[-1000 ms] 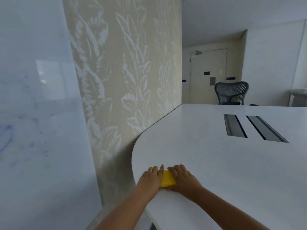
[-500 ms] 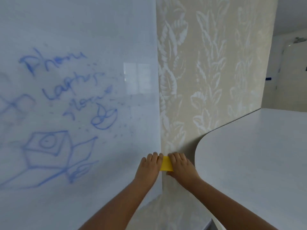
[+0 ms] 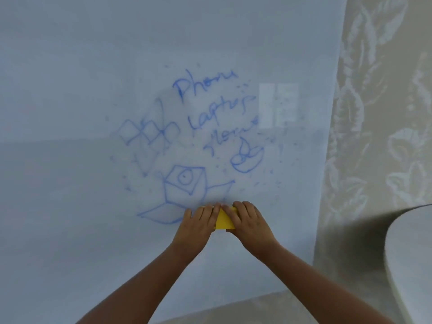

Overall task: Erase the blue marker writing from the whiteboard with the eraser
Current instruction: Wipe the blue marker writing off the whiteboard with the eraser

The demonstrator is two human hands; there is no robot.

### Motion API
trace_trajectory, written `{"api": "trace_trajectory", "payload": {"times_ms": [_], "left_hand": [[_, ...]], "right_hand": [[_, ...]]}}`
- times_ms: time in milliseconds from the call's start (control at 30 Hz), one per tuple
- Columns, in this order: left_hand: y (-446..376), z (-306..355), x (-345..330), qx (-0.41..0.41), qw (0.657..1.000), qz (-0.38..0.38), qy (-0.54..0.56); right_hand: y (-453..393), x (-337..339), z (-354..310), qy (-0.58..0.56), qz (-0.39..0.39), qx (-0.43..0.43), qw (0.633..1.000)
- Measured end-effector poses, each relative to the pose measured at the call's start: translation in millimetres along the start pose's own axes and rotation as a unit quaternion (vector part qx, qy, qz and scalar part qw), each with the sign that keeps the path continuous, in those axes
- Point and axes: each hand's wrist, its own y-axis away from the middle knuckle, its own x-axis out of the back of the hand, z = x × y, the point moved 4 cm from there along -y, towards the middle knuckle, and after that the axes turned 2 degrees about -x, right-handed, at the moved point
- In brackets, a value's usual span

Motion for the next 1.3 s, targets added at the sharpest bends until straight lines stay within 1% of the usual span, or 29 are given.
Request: {"api": "trace_trajectory", "payload": {"times_ms": [133, 233, 300, 367, 433, 500, 633, 733, 800, 900, 1000, 1100, 1167, 1233, 1300], "left_hand": [[25.7, -34.2, -8.7, 0.006, 1.0, -0.008, -0.022], [39.3, -54.5, -14.5, -0.001, 1.0, 0.012, -0.017], [42.7, -67.6, -13.5, -0.019, 0.999, 0.038, -0.011], [40.0, -80.4, -8.4, -0.044, 0.997, 0.067, -0.018], [31.3, -98.7, 1.4, -0.062, 0.993, 0.092, -0.038], [16.6, -128.4, 17.6, -0.034, 0.993, 0.104, -0.042], [-12.3, -200.9, 47.7, 0.037, 0.99, 0.135, -0.032], [-34.5, -243.3, 62.3, 0.044, 0.986, 0.159, -0.024], [-50.5, -263.7, 68.3, 0.044, 0.987, 0.155, -0.023], [-65.5, -285.1, 70.8, 0.055, 0.987, 0.149, -0.003], [-64.8, -293.4, 64.7, 0.039, 0.986, 0.164, 0.001], [-64.5, -297.2, 63.4, 0.028, 0.98, 0.196, 0.029], [-64.3, -299.5, 62.3, 0.026, 0.977, 0.209, 0.045], [-63.7, -300.0, 59.9, 0.023, 0.975, 0.217, 0.049], [-62.8, -299.7, 59.0, 0.018, 0.974, 0.219, 0.045]], "right_hand": [[-27.3, -8.8, -32.1, -0.05, 0.043, 0.007, 0.998], [-41.2, -13.7, -51.3, -0.08, 0.057, 0.015, 0.995], [-47.9, -15.8, -60.3, -0.095, 0.075, 0.013, 0.993], [-52.8, -16.6, -63.3, -0.109, 0.099, -0.014, 0.989], [-56.8, -16.7, -61.8, -0.117, 0.121, -0.064, 0.984], [-60.9, -15.0, -57.0, -0.12, 0.131, -0.12, 0.977], [-78.4, -3.3, -54.6, -0.098, 0.125, -0.188, 0.969], [-96.1, 3.9, -69.5, -0.102, 0.122, -0.234, 0.959], [-99.6, 1.8, -90.2, -0.103, 0.11, -0.261, 0.954], [-87.1, -5.6, -111.4, -0.089, 0.077, -0.239, 0.964], [-73.0, -9.3, -99.0, -0.068, 0.064, -0.227, 0.969], [-85.6, 0.8, -86.5, -0.09, 0.065, -0.281, 0.953], [-104.0, 7.1, -98.2, -0.113, 0.066, -0.308, 0.942], [-116.1, 8.4, -126.3, -0.127, 0.055, -0.283, 0.949], [-112.4, 1.8, -158.9, -0.132, 0.026, -0.234, 0.963]]}}
